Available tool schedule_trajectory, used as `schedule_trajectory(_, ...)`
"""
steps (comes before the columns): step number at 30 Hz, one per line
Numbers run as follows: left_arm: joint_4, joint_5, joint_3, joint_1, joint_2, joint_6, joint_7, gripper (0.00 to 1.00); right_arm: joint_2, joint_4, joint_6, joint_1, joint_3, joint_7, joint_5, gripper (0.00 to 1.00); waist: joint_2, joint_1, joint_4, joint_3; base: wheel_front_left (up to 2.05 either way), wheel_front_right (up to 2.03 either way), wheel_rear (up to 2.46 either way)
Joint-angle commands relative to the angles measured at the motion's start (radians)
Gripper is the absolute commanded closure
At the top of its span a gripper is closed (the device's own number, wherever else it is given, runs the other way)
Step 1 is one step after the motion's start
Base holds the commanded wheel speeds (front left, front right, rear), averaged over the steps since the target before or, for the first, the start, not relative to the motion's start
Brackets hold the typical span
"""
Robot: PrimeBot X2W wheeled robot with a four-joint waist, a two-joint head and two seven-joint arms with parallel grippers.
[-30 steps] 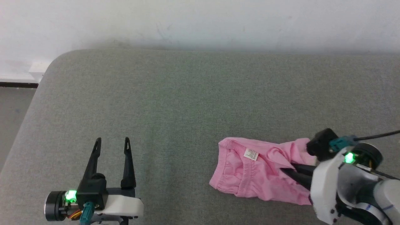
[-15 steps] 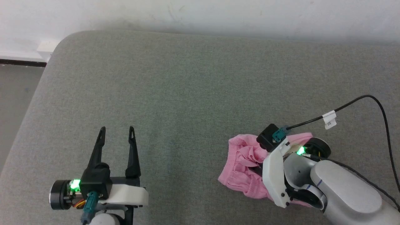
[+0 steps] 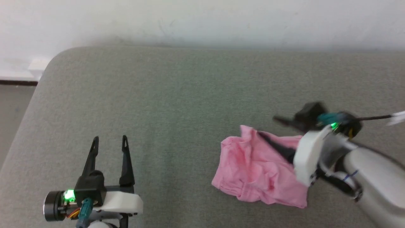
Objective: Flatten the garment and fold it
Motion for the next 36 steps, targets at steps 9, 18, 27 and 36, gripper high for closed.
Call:
schedule_trajectory(9,-0.009,-0.001,0.024,0.023,0.007,-0.017,-0.005,0.00,0.066,-0.073,-0.002,0.148,-0.475,-0.367,-0.261,0.00,-0.0001,0.0001,-0.084,-0.045,0.00,0.00,0.00)
schedule_trajectory(18,-0.022,-0.024,0.032,0.025,-0.004,-0.049,-0.005,0.00,0.328,-0.112,-0.002,0.387,-0.835,-0.510,-0.494,0.00,-0.0001,0.0001,-0.091,-0.057,0.00,0.00,0.00)
schedule_trajectory(27,-0.019,-0.031,0.050,0.047,-0.015,-0.085,-0.005,0.00,0.466,-0.277,-0.002,0.606,-0.916,-0.511,-0.536,0.00,-0.0001,0.0001,-0.081,-0.076,0.00,0.00,0.00)
schedule_trajectory(36,-0.029,-0.023,0.071,0.054,-0.022,-0.094,-0.005,0.00,0.465,-0.318,-0.002,0.557,-0.924,-0.511,-0.535,0.00,-0.0001,0.0001,-0.077,-0.077,0.00,0.00,0.00)
